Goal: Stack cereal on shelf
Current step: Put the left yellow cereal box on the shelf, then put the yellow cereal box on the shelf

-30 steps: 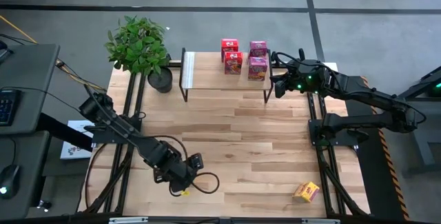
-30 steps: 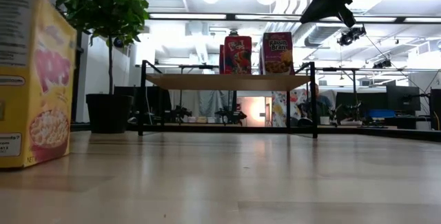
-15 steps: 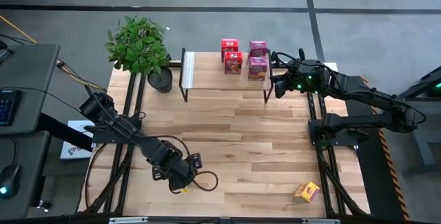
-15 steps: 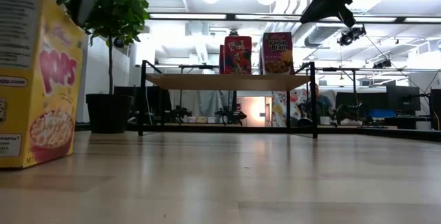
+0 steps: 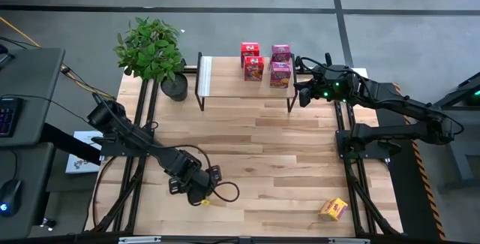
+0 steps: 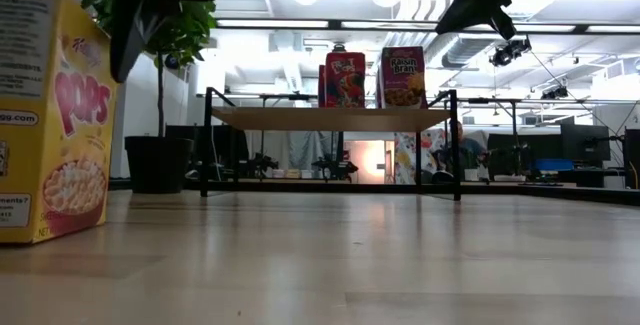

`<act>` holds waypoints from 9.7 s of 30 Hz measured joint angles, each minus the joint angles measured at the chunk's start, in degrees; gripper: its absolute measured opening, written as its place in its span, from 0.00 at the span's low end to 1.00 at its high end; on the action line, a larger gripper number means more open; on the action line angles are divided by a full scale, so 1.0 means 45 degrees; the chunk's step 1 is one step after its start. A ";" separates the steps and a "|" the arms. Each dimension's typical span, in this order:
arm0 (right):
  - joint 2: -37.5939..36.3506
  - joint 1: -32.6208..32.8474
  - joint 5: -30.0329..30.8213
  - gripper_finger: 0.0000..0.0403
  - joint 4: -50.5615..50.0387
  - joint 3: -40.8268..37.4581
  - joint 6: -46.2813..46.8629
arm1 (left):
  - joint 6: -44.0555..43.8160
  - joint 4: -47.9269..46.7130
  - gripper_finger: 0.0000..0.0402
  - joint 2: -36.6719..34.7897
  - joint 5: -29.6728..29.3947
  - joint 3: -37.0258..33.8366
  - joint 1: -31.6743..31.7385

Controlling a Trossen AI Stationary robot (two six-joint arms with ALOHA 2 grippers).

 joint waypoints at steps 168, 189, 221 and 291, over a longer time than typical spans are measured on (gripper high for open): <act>0.3566 1.3088 -0.4272 0.64 -0.9325 0.4449 1.0424 | -1.2727 1.6234 0.17 -1.0016 -0.3951 -0.6379 0.4522; 0.5285 1.6891 -0.5361 0.64 -0.8653 0.3586 -0.4673 | -1.2803 1.6170 0.17 -0.9792 -0.4071 -0.6379 0.4517; 0.7592 1.8093 -0.3308 0.64 -0.6139 0.2540 -0.3939 | -1.2798 1.6039 0.17 -0.9792 -0.5362 -0.6379 0.4512; 1.4974 0.2001 0.0452 0.31 -0.7224 1.7852 -0.8289 | -1.2477 1.5888 0.17 -1.0146 -0.7417 -0.6379 0.4750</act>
